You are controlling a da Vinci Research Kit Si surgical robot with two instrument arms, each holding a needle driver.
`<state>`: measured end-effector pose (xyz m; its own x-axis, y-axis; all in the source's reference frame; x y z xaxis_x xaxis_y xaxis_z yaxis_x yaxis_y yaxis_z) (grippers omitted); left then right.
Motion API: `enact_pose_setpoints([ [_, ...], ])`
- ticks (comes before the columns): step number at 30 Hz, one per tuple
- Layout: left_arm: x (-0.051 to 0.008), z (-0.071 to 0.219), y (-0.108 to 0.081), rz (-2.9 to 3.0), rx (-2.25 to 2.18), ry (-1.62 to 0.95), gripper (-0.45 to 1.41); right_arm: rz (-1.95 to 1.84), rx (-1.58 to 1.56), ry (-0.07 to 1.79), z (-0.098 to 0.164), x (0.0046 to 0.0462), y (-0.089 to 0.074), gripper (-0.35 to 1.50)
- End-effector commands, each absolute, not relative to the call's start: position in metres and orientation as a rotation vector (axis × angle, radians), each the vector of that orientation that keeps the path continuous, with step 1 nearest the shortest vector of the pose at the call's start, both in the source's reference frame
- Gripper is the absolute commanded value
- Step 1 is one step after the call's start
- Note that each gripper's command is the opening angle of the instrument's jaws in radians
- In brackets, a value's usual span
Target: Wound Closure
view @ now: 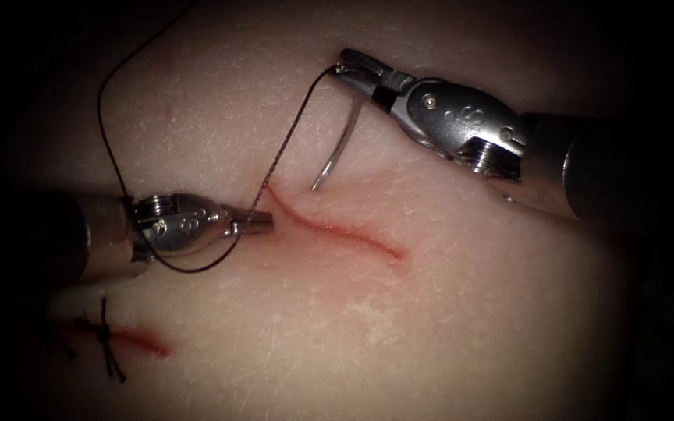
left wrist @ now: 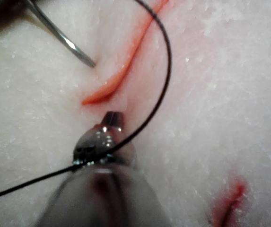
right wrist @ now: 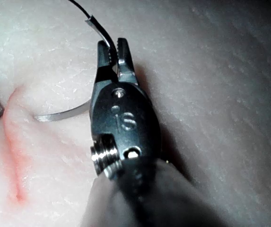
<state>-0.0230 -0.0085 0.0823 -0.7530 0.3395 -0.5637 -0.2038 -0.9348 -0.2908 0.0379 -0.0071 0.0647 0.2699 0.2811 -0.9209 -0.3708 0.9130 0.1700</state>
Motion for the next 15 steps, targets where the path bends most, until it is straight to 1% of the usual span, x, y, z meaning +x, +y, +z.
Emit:
enact_pose_setpoints([
  [1,-0.0236,0.0831,-0.0092,2.677,-0.921,-0.309,-0.35,0.449,-0.065,1.227,0.0655,0.0389,-0.0077,-0.35],
  [9,-0.0239,0.0833,-0.0090,2.675,-0.918,-0.306,-0.35,0.475,-0.008,1.243,0.0656,0.0392,-0.0083,-0.35],
  [15,-0.0239,0.0833,-0.0090,2.669,-0.916,-0.309,-0.37,0.467,0.018,1.240,0.0662,0.0403,-0.0095,-0.35],
])
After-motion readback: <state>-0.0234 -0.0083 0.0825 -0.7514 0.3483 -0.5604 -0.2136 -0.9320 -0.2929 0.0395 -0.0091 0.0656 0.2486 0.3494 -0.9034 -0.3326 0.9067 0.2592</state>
